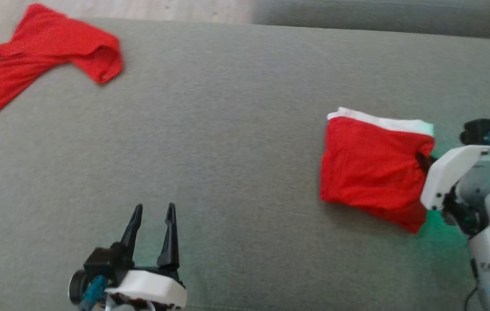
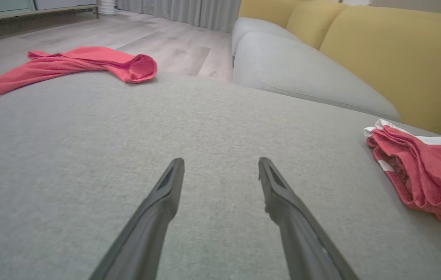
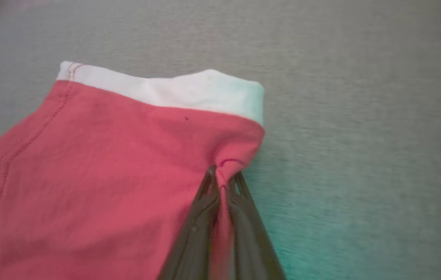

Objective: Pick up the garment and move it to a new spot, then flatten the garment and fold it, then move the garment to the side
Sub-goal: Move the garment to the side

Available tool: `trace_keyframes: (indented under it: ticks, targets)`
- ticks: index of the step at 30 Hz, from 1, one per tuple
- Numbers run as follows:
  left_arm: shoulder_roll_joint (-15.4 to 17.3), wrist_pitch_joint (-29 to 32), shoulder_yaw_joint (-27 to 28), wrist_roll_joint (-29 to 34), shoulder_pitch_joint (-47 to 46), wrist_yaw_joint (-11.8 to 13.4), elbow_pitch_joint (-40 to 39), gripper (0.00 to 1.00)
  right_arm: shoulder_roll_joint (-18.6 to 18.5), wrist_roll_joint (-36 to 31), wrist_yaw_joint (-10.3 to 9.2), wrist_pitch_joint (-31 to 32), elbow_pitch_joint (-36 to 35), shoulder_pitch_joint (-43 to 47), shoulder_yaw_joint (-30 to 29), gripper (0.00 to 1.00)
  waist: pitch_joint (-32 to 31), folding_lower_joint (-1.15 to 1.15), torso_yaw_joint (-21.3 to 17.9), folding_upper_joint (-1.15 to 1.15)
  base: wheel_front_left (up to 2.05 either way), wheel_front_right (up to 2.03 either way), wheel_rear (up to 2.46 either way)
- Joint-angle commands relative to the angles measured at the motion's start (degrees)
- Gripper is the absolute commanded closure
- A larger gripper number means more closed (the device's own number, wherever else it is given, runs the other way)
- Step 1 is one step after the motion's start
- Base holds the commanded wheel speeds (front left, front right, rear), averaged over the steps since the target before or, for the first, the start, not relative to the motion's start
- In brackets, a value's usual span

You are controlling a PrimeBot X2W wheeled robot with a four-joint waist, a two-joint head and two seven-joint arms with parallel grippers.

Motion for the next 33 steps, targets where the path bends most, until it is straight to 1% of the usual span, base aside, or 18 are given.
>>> trace_keyframes:
  ticks: [1, 2, 3, 8, 12, 16, 20, 24, 33]
  targets:
    - [0.14, -0.24, 1.33, 0.73, -3.25, -0.16, -2.22, 0.00, -1.82, 0.41, 0.43, -0.89, -2.71, -2.64, 0.87, 1.00, 0.44, 0.00, -3.58, 0.00, 0.00, 0.00, 0.00]
    - [0.17, -0.07, 1.22, 0.87, -3.54, -0.11, -2.58, 0.00, -2.32, 0.46, 0.43, -0.98, -3.15, -2.86, 0.88, 1.00, 0.75, 0.00, -5.01, 0.00, 0.00, 0.00, 0.00]
    - [0.29, 0.39, 0.84, 1.36, -4.34, -0.04, -3.29, 0.00, -3.50, 0.45, 0.43, -1.11, -4.09, -3.35, 0.63, 1.00, 1.57, 0.00, -7.65, 0.00, 0.00, 0.00, 0.00]
    - [0.84, 1.85, -0.04, 2.70, -6.60, 0.13, -4.97, 0.00, -5.64, 0.66, 0.43, -1.47, -6.45, -5.13, -0.04, 1.00, 4.50, 0.00, -14.11, 0.00, 0.00, 0.00, 0.00]
    - [1.32, 2.96, -0.58, 3.57, -8.34, 0.13, -5.90, 0.00, -6.23, 0.41, 0.43, -1.97, -7.49, -6.58, -0.65, 1.00, 6.78, 0.00, -18.27, 0.00, 0.00, 0.00, 0.00]
    - [1.87, 3.95, -1.04, 4.22, -9.58, 0.08, -6.43, 0.00, -5.69, -0.36, 0.43, -3.07, -7.38, -8.28, -0.12, 1.00, 8.73, 0.00, -20.89, 0.00, 0.00, 0.00, 0.00]
    - [2.30, 4.48, -1.13, 4.60, -10.26, 0.24, -6.91, 0.00, -5.63, -1.06, 0.43, -4.63, -6.65, -10.52, 1.22, 1.00, 10.04, 0.00, -21.55, 0.00, 0.00, 0.00, 0.00]
    - [3.06, 5.23, -1.07, 5.13, -11.20, 0.58, -7.75, 0.00, -7.42, -2.43, 0.43, -6.03, -4.30, -14.32, 2.92, 1.00, 11.82, 0.00, -20.76, 0.00, 0.00, 0.00, 0.00]
    - [4.62, 6.02, -0.17, 5.74, -11.89, 2.05, -10.23, 0.00, -14.11, -5.05, 0.43, -9.24, 2.08, -22.14, 0.59, 1.00, 15.30, 0.00, -16.82, 0.00, 0.00, 0.00, 0.00]
